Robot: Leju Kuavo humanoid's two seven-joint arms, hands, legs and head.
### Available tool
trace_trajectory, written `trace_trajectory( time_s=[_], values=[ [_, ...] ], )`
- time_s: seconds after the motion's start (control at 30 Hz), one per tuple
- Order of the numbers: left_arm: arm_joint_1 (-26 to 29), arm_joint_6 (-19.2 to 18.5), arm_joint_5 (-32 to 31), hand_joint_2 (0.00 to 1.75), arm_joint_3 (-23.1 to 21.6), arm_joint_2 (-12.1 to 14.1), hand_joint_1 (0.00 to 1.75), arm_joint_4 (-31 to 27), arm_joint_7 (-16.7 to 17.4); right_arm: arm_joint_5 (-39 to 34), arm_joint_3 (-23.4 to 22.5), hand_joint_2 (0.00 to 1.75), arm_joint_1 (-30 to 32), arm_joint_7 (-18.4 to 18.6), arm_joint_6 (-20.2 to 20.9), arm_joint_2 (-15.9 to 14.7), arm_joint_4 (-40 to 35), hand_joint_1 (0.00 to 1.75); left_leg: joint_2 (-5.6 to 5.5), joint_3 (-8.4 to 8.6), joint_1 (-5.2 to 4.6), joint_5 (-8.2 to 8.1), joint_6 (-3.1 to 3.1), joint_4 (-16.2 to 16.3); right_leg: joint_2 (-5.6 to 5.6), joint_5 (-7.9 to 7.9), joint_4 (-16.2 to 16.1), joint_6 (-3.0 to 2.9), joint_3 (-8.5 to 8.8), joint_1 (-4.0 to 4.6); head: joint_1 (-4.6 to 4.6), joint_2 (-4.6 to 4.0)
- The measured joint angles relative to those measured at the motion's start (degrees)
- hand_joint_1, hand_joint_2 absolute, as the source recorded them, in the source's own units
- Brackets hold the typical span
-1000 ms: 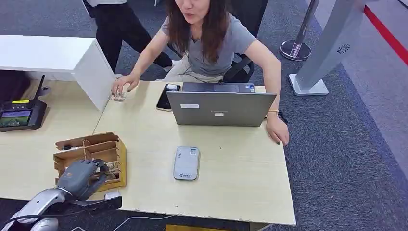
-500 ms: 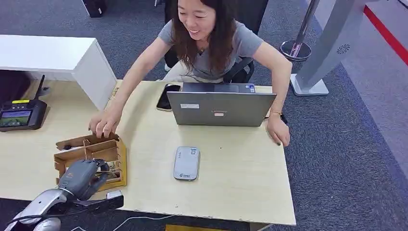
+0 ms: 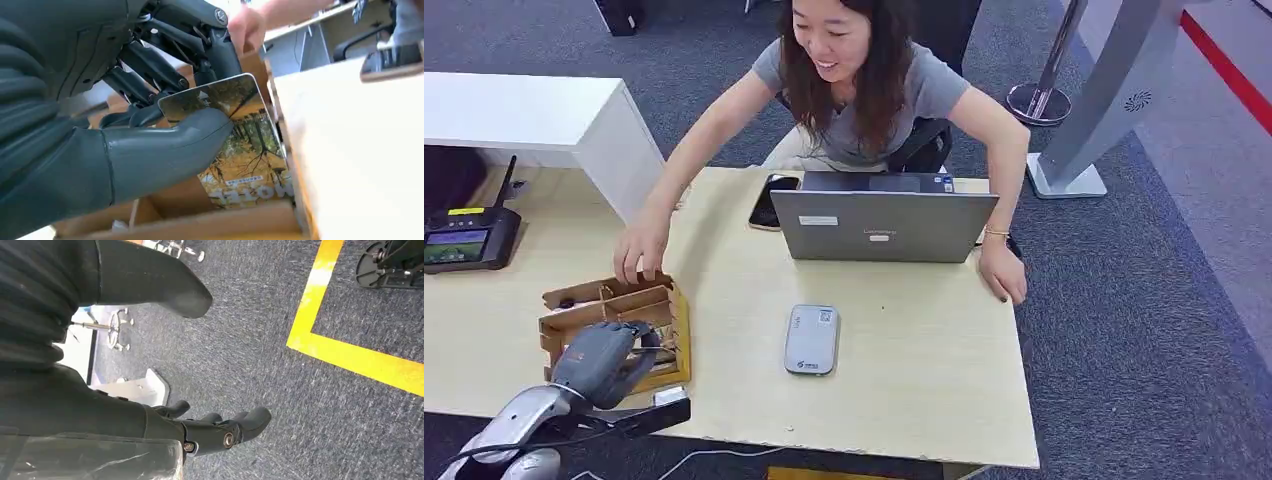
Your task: Pass the card to the sensor for recognition and then transmit it.
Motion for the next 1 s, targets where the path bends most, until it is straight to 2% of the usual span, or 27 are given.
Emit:
trace_trajectory(
  time_s=[0.7, 1.0],
  values=[
    [-5.29, 0.59, -0.96, 1.75, -0.33, -2.65, 1.75, -2.52, -1.38, 0.09, -0.02, 1.75, 0.04, -0.07, 0.13, 0.39, 0.04, 0.0, 0.02, -0.01, 0.0, 0.0, 0.0, 0.0, 0.03, 0.0, 0.0, 0.0, -0.04, 0.0, 0.0, 0.0],
    [-6.42, 3.96, 0.68, 1.75, -0.37, -3.72, 1.75, -4.9, -1.88, 0.48, 0.02, 1.75, 0.04, -0.11, 0.0, 0.59, 0.04, 0.0, 0.02, -0.01, 0.0, 0.0, 0.0, 0.0, 0.03, 0.0, 0.0, 0.0, -0.03, 0.0, 0.02, 0.0]
  ],
)
